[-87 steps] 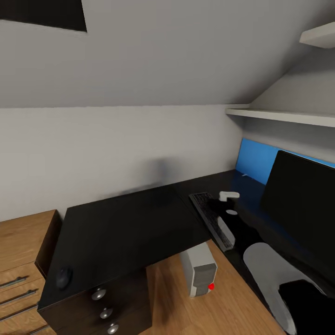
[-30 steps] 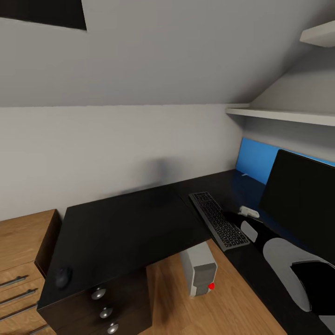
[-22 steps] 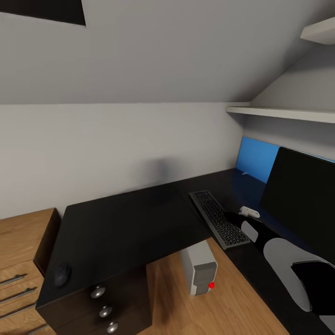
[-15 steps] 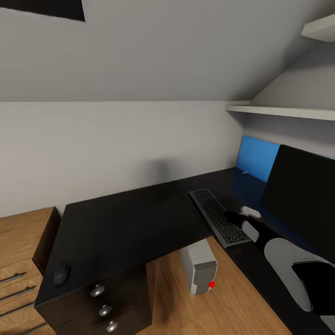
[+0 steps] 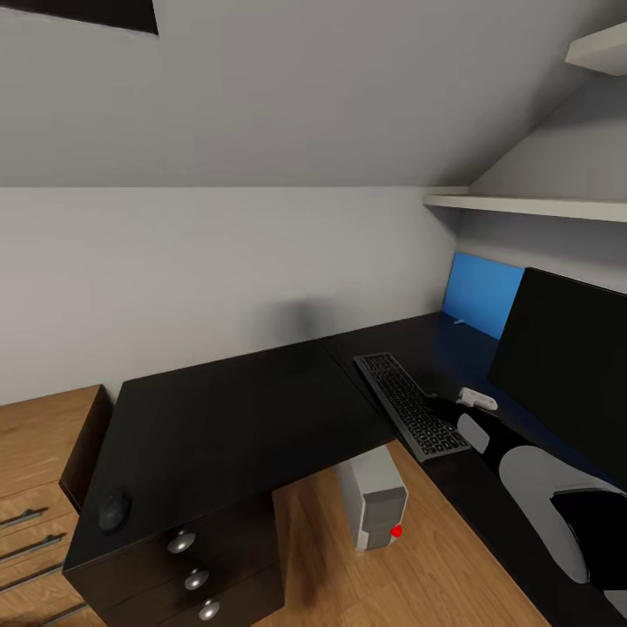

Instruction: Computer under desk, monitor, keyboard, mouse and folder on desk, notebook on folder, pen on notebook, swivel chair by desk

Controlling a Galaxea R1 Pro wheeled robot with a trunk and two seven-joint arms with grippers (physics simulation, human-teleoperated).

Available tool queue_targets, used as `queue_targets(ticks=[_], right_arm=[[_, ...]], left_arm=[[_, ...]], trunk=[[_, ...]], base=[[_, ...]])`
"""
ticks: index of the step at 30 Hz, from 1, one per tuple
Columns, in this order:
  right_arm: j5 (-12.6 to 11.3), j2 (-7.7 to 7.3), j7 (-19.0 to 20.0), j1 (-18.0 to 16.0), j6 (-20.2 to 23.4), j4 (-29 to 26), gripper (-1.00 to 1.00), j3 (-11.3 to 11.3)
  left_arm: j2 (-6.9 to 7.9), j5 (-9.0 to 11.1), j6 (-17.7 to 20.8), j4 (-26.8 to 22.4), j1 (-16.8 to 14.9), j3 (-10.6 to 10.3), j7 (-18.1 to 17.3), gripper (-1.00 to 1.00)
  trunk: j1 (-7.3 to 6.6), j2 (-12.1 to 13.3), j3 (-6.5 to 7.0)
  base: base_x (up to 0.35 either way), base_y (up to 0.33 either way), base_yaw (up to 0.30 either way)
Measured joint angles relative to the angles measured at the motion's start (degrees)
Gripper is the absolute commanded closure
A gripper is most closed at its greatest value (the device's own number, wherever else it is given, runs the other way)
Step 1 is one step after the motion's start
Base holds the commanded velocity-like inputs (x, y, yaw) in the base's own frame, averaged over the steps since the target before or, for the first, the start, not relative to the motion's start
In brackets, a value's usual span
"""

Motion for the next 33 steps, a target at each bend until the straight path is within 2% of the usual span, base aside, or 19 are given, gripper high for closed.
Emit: queue_targets(ticks=[11,33], right_arm=[[0.03,0.0,-0.52,0.0,3.14,-0.06,-1.0,-0.02],[-0.03,0.07,-0.55,0.0,4.06,-0.08,-1.0,-0.05]], left_arm=[[-0.02,-0.07,-0.08,0.0,0.0,0.0,0.0,-1.0],[0.06,-0.05,-0.13,0.0,0.0,0.04,0.34,-1.0]], trunk=[[0.0,0.0,0.0],[4.83,-8.81,-3.95]], base=[[0.0,0.0,0.0],[0.0,0.0,0.0]])
